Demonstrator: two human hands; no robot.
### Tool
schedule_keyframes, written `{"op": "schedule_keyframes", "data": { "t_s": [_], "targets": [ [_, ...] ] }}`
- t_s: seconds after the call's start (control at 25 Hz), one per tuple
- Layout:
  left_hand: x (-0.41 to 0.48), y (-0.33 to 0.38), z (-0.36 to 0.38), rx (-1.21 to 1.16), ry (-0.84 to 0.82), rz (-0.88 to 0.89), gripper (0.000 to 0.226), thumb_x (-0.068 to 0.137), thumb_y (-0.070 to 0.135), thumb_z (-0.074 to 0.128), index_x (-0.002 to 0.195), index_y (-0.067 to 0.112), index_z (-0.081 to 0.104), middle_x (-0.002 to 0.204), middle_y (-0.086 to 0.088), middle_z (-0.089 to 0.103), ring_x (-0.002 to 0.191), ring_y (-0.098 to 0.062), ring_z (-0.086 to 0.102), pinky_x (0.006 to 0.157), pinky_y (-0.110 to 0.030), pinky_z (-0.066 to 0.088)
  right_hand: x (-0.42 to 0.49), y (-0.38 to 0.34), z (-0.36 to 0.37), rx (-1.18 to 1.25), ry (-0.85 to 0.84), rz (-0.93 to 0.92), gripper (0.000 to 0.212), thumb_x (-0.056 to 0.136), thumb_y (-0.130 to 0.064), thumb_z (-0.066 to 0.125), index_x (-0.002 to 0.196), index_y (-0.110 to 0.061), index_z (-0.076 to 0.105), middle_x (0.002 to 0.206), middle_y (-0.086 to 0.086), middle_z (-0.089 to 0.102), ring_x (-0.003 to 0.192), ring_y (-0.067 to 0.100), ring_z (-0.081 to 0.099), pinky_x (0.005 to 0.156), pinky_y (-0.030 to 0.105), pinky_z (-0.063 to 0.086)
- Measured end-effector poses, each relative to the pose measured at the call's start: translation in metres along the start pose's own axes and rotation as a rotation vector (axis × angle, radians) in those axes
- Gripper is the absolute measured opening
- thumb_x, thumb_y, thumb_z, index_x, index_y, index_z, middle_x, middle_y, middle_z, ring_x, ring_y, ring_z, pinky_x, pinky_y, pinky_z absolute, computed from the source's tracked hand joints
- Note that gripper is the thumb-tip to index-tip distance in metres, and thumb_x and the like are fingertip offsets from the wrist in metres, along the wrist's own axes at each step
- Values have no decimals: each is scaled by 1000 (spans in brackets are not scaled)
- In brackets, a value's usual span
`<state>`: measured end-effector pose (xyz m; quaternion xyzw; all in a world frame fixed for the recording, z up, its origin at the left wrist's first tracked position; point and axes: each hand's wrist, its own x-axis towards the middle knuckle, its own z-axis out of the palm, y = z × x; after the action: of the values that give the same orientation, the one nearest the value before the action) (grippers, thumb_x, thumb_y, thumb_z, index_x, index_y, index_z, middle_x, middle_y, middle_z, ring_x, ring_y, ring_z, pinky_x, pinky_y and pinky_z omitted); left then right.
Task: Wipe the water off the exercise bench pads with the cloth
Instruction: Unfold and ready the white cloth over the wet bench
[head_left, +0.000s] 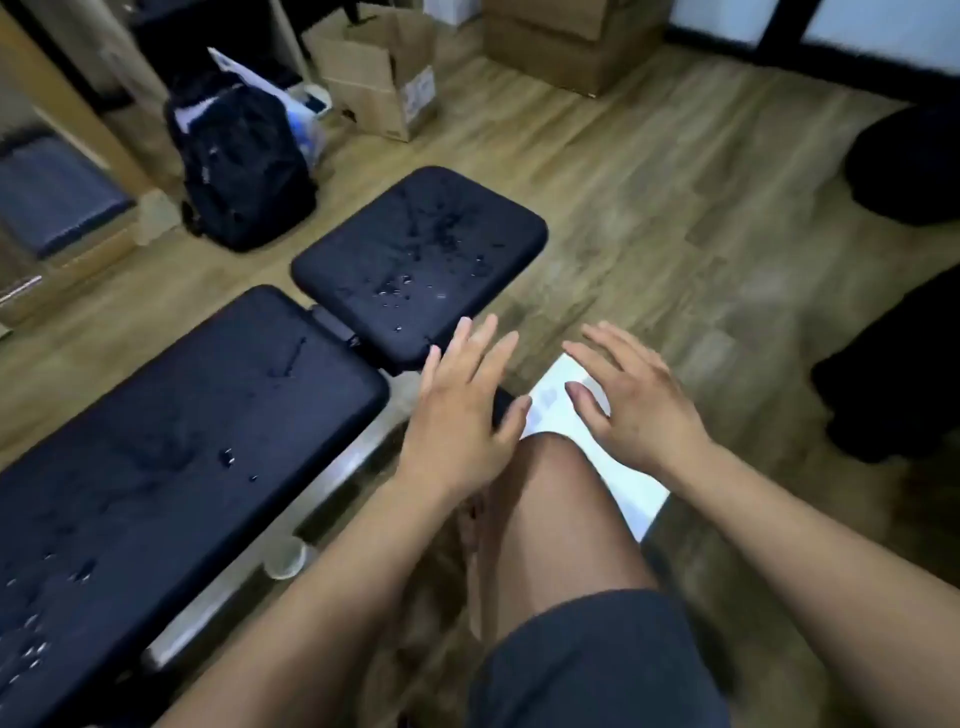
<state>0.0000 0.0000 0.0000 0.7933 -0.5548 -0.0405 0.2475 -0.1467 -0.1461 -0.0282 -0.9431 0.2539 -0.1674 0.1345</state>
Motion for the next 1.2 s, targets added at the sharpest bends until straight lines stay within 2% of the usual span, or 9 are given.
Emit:
{"op": "schedule_keyframes", "data": {
  "t_s": [0.16, 0.4, 0.64, 0.72, 0.8, 0.88, 1.0, 1.08, 1.2],
  "targets": [
    [55, -7, 65, -279, -206, -53, 59, 90, 37, 55, 146, 22, 42, 159, 3, 27, 149, -17, 18, 120, -42, 18, -31, 64, 42, 13, -178, 400, 52, 93, -30, 52, 144, -23, 42, 156, 6, 30, 146, 23, 22, 112, 43, 34],
    [112, -83, 161, 18, -591, 117, 62, 94, 27, 56, 151, 21, 32, 161, 0, 23, 149, -19, 19, 119, -43, 22, -40, 134, 145, -23, -465, 613, 63, 94, -35, 47, 151, -23, 22, 162, 4, 10, 149, 19, 4, 118, 34, 19],
    [84, -102, 198, -19, -769, 19, 60, 97, 29, 54, 152, 24, 30, 161, 8, 21, 146, -12, 22, 114, -26, 23, -13, 162, 204, -154, -490, 671, 53, 89, -34, 52, 140, -27, 41, 146, 9, 36, 132, 32, 31, 100, 40, 37],
    [86, -100, 194, -256, -803, -239, 60, 96, 31, 58, 150, 25, 34, 157, 5, 31, 141, -12, 33, 107, -23, 30, 1, 136, 206, -87, -439, 622, 43, 89, -28, 52, 132, -25, 51, 132, 9, 49, 120, 31, 44, 87, 36, 43],
    [103, -92, 185, -683, -724, -629, 56, 96, 33, 59, 147, 22, 39, 143, 2, 49, 125, -14, 52, 97, -27, 41, 23, 97, 198, 119, -271, 566, 37, 87, -25, 54, 124, -23, 60, 120, 6, 58, 109, 28, 55, 82, 33, 45],
    [118, -80, 156, -863, -583, -754, 47, 95, 30, 60, 140, 23, 47, 124, 3, 60, 102, -13, 59, 89, -31, 46, 46, 53, 170, 347, -34, 511, 34, 82, -23, 55, 114, -22, 66, 108, 4, 63, 98, 22, 61, 81, 28, 46],
    [114, -57, 74, -1032, -352, -527, 32, 88, 22, 68, 119, 27, 62, 92, 7, 68, 82, -6, 60, 81, -24, 48, 69, 4, 83, 566, 201, 439, 24, 79, -23, 61, 98, -34, 70, 97, -6, 68, 89, 8, 63, 79, 18, 47],
    [86, -46, 18, -992, -294, -425, 29, 89, 10, 69, 116, 22, 64, 92, 8, 69, 79, 2, 62, 78, -15, 46, 69, -24, 29, 685, 149, 404, 24, 81, -20, 64, 84, -44, 67, 87, -16, 70, 82, 1, 63, 72, 12, 46],
    [11, -42, -52, -983, -139, -412, 21, 89, 19, 70, 109, 14, 69, 93, -7, 70, 81, -11, 62, 76, -25, 49, 60, -92, -16, 682, -5, 238, 13, 85, -32, 56, 89, -41, 64, 81, -16, 69, 76, 4, 63, 71, 24, 50]
  ]
}}
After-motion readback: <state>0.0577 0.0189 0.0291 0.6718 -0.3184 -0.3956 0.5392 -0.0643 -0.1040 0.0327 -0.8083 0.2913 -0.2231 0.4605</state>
